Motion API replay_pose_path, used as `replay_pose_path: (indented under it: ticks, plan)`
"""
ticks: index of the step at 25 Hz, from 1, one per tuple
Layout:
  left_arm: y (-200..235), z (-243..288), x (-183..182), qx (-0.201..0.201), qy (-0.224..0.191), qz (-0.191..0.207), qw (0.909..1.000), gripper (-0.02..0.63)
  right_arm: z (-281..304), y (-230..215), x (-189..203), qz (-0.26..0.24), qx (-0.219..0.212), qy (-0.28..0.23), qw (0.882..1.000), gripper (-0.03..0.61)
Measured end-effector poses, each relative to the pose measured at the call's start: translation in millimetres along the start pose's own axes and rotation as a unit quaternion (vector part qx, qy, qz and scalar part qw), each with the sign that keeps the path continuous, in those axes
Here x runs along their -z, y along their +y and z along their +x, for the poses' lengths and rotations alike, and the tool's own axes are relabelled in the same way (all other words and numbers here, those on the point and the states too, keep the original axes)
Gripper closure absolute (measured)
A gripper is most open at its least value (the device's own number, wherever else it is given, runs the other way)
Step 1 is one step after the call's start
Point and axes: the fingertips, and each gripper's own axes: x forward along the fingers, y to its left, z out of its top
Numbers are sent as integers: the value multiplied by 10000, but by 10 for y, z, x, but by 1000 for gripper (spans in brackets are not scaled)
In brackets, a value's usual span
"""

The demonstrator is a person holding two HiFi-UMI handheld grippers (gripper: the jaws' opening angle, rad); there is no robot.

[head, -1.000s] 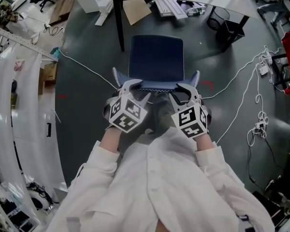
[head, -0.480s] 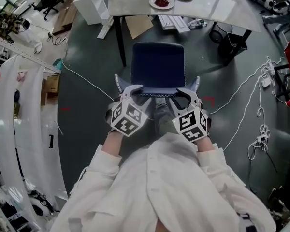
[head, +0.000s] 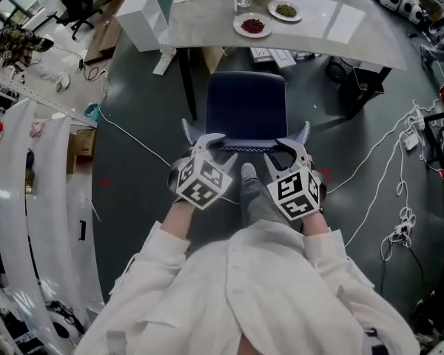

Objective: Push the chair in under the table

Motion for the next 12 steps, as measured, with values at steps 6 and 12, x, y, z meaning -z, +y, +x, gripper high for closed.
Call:
replay_pose_path:
  ticks: [6,12]
  plan:
    - [346,185,-135,21,20,24,10000,433,249,-289,-166,12,67,44,10000,431]
    - [620,375,-280,82,35,24,10000,434,457,-568,-268,23,21,127,9999,431]
